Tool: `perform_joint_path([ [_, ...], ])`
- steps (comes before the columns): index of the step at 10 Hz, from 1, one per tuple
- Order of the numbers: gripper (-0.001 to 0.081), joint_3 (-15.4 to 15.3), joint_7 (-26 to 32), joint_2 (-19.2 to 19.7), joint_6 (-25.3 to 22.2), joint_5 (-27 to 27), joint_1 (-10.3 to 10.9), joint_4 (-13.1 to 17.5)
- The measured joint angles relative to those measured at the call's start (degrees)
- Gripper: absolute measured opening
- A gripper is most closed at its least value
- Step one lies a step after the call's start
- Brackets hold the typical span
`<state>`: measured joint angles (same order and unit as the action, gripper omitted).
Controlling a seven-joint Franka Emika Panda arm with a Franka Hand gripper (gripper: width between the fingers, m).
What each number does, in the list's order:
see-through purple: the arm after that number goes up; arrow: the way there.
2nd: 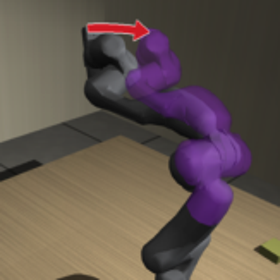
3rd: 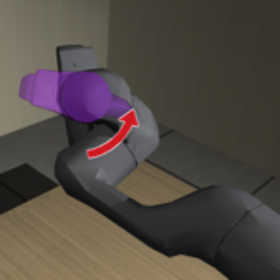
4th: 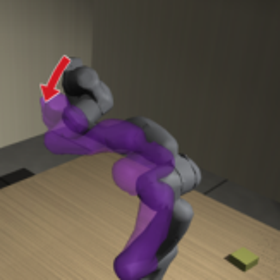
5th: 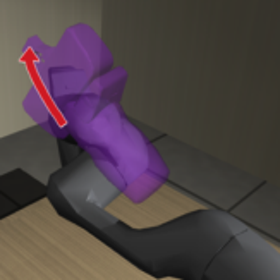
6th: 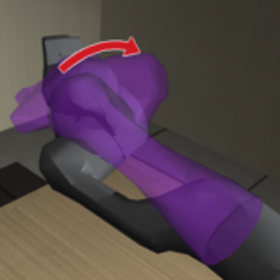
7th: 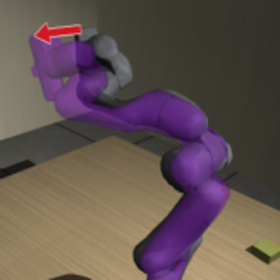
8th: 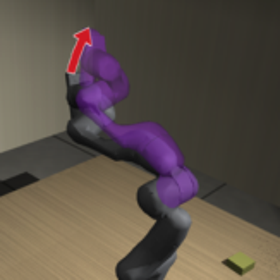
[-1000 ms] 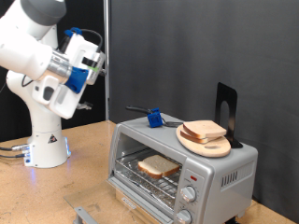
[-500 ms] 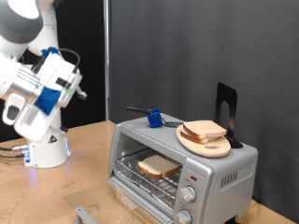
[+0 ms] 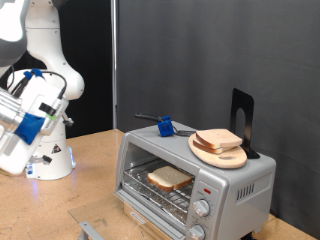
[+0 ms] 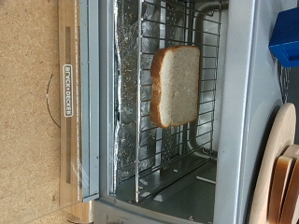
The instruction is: Make a piece of toast with the oven
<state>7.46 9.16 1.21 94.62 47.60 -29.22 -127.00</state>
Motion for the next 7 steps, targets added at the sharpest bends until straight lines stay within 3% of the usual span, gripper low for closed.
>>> perform_joint_path([
  [3,0.0800,0.0,-1.2,0.1,-0.2,-2.7,0.0,-0.2],
  [7,0.0800,0.1,2.1,3.9,7.5,-3.9,0.0,-1.5],
])
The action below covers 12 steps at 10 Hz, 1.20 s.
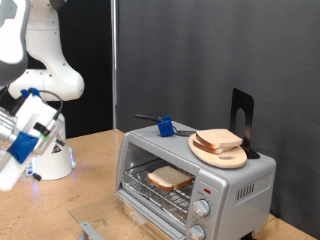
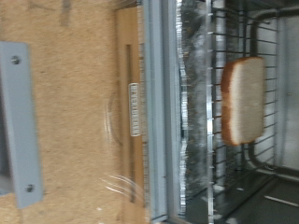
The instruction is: Make a piece of toast with the oven
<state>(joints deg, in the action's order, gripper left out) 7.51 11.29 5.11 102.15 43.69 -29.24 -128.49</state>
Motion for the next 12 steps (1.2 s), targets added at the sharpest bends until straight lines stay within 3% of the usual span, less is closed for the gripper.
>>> perform_joint_path([
  [4,0.0800,-0.4,6.1,6.2,3.6,1.5,0.0,-0.3],
  [8,0.0800,-2.7,11.6,11.1,10.2,5.4,0.4,-2.9],
  [12,0.0800,-5.5,16.5,13.3,15.4,8.9,0.8,-6.5],
])
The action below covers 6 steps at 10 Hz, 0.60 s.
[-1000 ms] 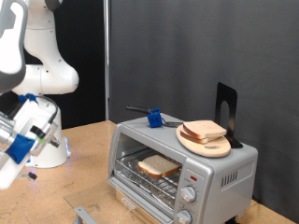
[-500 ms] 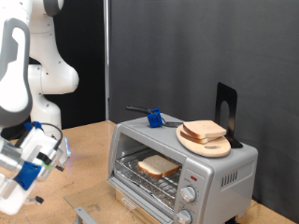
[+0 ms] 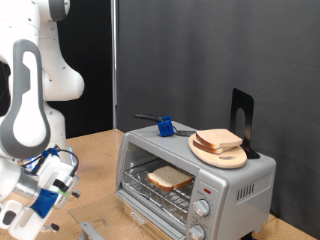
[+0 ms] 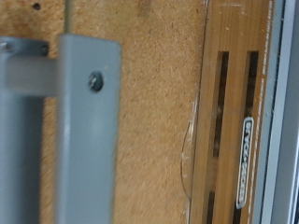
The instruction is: Make a piece of toast with the oven
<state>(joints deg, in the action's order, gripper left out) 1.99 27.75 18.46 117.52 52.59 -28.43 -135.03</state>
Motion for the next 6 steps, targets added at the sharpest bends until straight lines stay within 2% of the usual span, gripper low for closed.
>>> perform_joint_path([
  [6,0.0800,-4.7,1.6,-0.1,3.1,4.6,0.9,-4.9],
])
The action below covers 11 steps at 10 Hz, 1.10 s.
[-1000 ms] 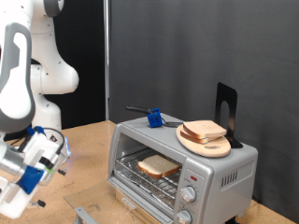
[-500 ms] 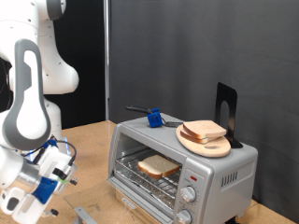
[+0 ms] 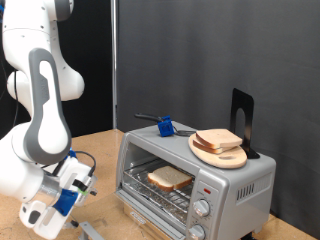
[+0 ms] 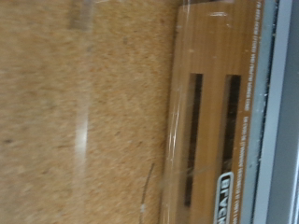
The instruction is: Make a piece of toast with the oven
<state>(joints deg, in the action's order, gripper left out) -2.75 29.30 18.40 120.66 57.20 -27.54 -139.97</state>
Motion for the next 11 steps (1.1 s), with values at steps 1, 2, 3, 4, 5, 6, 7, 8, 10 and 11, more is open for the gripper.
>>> perform_joint_path([
  [1,0.0800,-0.6,0.0,-0.2,-0.3,0.5,0.0,-0.3],
  [2,0.0800,-0.8,-0.4,-0.7,-1.9,0.7,0.0,-0.5],
  [3,0.0800,-0.6,-1.8,-1.7,-4.5,0.6,-0.3,-0.4],
  [4,0.0800,-0.2,-3.4,-3.1,-7.7,0.3,-0.9,-0.3],
  [5,0.0800,0.1,-4.8,-4.7,-11.1,0.1,-1.5,-0.2],
  [6,0.0800,0.5,-6.2,-6.3,-14.2,0.0,-1.9,-0.2],
  [7,0.0800,0.7,-7.4,-8.0,-16.5,0.0,-2.1,-0.2],
  [8,0.0800,0.7,-8.5,-9.7,-17.9,0.3,-2.1,-0.2],
  [10,0.0800,0.2,-9.3,-12.7,-20.8,1.4,-1.9,-0.3],
  [11,0.0800,-0.3,-9.8,-14.1,-22.5,2.3,-1.9,-0.4],
])
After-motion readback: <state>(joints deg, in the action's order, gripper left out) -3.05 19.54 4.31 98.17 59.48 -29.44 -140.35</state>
